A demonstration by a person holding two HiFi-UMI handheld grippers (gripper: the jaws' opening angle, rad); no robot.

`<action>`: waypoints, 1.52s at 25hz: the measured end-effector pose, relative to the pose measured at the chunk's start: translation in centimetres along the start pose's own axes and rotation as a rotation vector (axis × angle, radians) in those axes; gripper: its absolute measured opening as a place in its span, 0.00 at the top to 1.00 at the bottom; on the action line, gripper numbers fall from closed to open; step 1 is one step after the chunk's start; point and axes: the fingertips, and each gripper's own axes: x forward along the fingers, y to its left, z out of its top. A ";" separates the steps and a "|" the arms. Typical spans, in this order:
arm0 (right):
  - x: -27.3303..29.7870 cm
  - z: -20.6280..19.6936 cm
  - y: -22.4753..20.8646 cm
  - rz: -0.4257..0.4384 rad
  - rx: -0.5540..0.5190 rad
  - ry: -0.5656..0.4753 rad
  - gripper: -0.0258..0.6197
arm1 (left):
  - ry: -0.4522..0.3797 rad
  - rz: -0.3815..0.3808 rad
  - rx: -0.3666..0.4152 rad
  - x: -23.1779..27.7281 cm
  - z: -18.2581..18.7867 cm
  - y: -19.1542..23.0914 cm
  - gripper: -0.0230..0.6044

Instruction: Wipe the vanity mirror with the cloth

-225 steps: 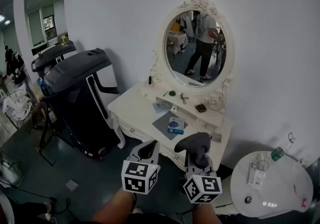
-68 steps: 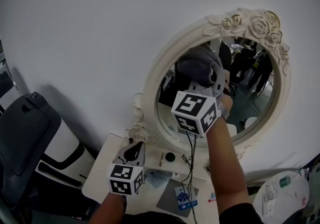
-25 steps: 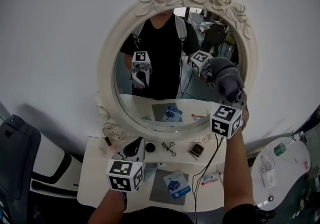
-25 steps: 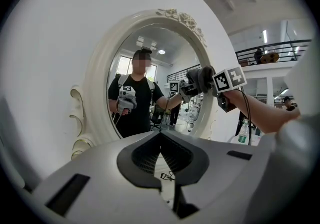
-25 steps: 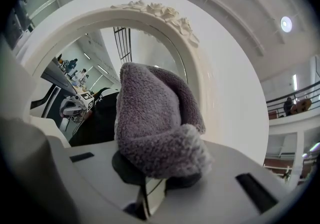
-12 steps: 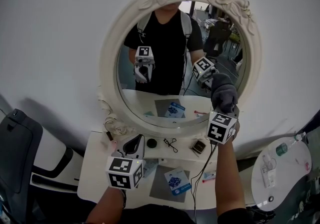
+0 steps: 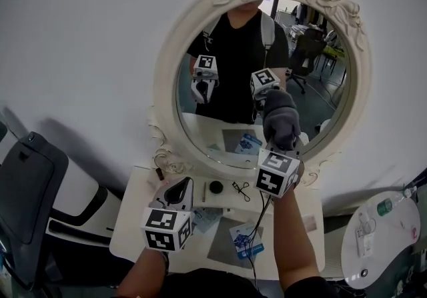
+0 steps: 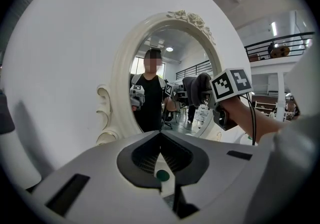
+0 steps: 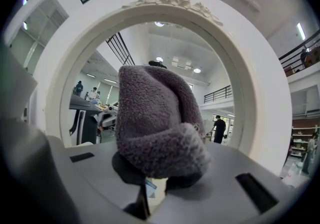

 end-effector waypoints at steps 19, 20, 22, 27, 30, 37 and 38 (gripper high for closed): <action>-1.0 2.7 18.4 0.378 -0.012 0.027 0.91 | -0.030 0.165 -0.043 -4.8 -0.1 7.8 0.95; -1.1 2.5 19.0 0.388 -0.014 0.031 0.91 | -0.029 0.171 -0.045 -5.0 -0.1 8.0 0.95; -1.1 1.9 20.4 0.416 -0.013 0.048 0.91 | -0.027 0.180 -0.050 -5.3 -0.3 8.3 0.95; -1.1 -1.1 23.9 0.482 0.057 0.138 0.91 | -0.023 0.194 -0.055 -5.9 -0.6 8.8 0.95; -1.0 -3.6 24.2 0.462 0.080 0.177 0.91 | -0.022 0.199 -0.061 -6.1 -0.8 8.8 0.95; 0.0 -10.0 20.8 0.378 0.158 0.284 0.91 | -0.010 0.176 -0.074 -5.4 -1.5 8.2 0.95; 0.1 -11.0 19.8 0.359 0.181 0.308 0.91 | -0.010 0.167 -0.070 -5.2 -1.4 7.8 0.95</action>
